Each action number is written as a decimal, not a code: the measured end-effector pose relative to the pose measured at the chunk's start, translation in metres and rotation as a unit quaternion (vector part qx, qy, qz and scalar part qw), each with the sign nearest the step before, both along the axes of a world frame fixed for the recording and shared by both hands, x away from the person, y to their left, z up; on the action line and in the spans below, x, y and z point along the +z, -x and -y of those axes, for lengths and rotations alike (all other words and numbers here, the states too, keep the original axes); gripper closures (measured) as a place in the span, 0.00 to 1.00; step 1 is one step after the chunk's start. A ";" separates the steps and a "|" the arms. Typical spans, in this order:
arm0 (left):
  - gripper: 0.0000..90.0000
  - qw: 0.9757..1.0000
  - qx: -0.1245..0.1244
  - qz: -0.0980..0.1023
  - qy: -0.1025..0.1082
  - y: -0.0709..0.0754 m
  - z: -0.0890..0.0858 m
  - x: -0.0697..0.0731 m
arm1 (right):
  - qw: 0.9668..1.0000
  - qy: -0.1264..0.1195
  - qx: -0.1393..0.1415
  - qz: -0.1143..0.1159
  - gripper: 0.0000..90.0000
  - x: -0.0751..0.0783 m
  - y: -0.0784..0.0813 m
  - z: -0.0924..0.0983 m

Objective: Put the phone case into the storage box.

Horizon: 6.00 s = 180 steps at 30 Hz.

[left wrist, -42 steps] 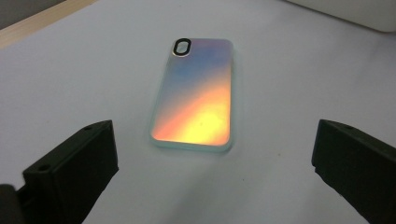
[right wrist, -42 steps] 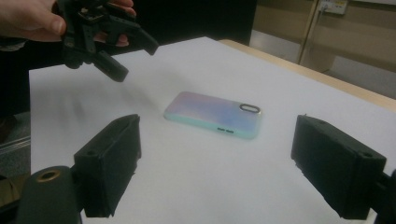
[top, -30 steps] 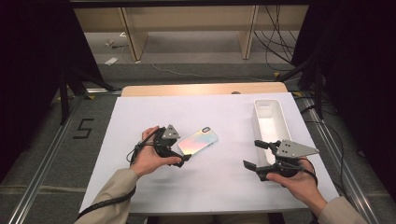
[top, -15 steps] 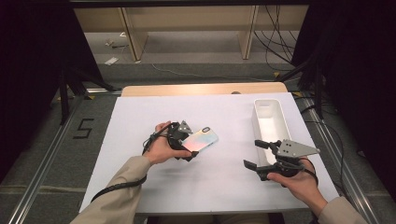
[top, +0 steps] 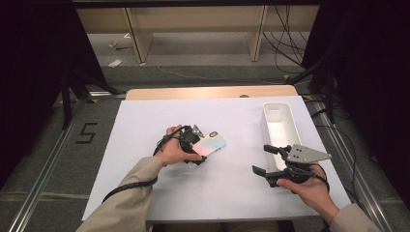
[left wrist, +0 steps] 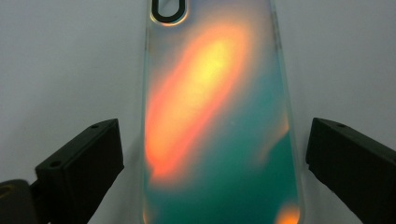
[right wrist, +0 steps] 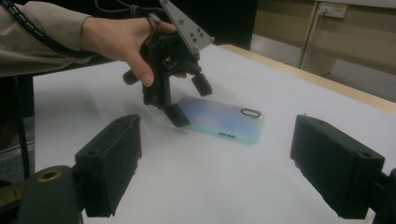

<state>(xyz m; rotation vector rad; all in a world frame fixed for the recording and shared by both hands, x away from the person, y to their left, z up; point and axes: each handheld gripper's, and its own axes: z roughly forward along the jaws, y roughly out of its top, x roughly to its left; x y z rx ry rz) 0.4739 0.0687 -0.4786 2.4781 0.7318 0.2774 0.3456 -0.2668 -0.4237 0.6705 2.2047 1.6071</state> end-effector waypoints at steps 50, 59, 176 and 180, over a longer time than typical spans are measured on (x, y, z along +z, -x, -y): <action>0.08 0.996 -0.027 -0.063 -0.052 -0.021 0.012 0.002 | 1.000 0.000 0.011 -0.005 0.23 0.000 0.001 -0.002; 0.13 0.996 -0.029 -0.067 -0.060 -0.020 0.014 0.005 | 1.000 0.001 0.012 -0.005 0.23 -0.001 0.001 -0.002; 0.19 0.986 0.036 0.056 0.153 0.075 -0.031 0.046 | 0.999 -0.004 -0.043 0.004 0.22 0.010 -0.009 -0.006; 0.19 0.986 0.031 0.063 0.153 0.079 -0.030 0.046 | 0.999 0.002 -0.047 0.002 0.22 0.012 -0.010 -0.009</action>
